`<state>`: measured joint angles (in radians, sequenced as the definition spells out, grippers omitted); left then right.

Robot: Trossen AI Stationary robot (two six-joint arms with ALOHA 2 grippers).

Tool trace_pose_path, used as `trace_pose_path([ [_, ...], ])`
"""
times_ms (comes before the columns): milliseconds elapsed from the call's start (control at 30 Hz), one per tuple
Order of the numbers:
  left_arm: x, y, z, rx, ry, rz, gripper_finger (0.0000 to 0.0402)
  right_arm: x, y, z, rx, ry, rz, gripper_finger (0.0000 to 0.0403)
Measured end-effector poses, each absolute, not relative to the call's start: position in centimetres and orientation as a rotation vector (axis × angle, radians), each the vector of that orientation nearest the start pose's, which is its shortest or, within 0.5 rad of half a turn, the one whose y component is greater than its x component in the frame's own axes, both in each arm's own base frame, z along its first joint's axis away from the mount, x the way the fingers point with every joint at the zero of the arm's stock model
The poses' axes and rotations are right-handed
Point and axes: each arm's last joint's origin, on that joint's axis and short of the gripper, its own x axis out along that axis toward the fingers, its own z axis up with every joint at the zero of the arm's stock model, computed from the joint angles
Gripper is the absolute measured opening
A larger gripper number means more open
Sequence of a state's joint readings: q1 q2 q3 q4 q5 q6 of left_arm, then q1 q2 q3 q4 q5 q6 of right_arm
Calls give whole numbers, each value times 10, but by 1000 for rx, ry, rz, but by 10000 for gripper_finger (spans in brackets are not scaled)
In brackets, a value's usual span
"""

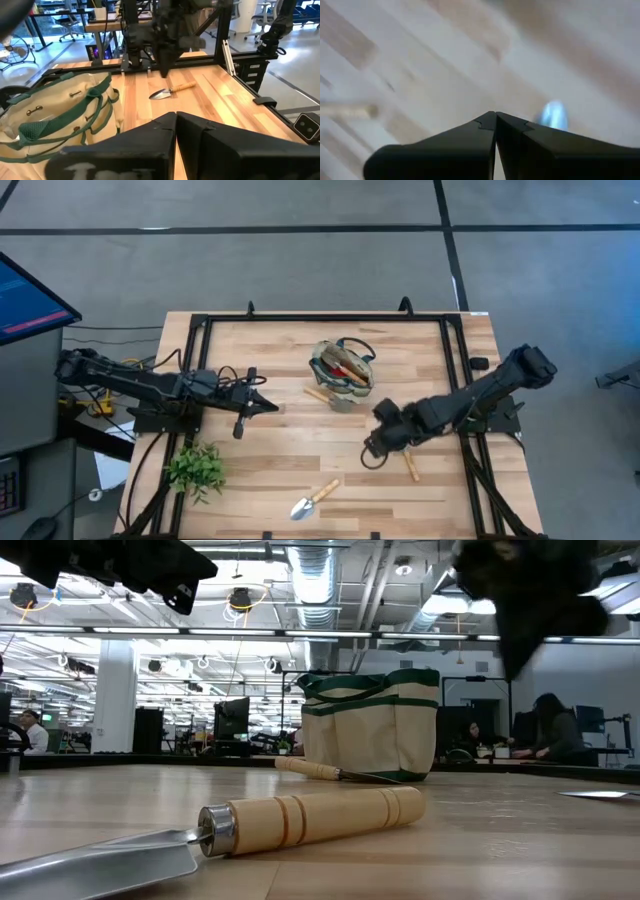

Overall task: Pick & Place Garden tools in Gardening bag
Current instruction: Put the brown trowel into the gardening bag

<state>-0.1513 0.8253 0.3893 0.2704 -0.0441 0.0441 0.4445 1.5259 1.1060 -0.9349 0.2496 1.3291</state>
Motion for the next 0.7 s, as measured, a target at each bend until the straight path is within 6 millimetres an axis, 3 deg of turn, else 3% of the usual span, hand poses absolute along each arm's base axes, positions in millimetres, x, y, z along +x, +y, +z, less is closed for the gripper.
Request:
trace_pose_path([
  [367,182,-26,232,60,163,-111,2,237,162,195,830,1418,-741,1],
  [700,182,-26,232,60,164,-111,2,210,195,193,924,1413,-843,1],
])
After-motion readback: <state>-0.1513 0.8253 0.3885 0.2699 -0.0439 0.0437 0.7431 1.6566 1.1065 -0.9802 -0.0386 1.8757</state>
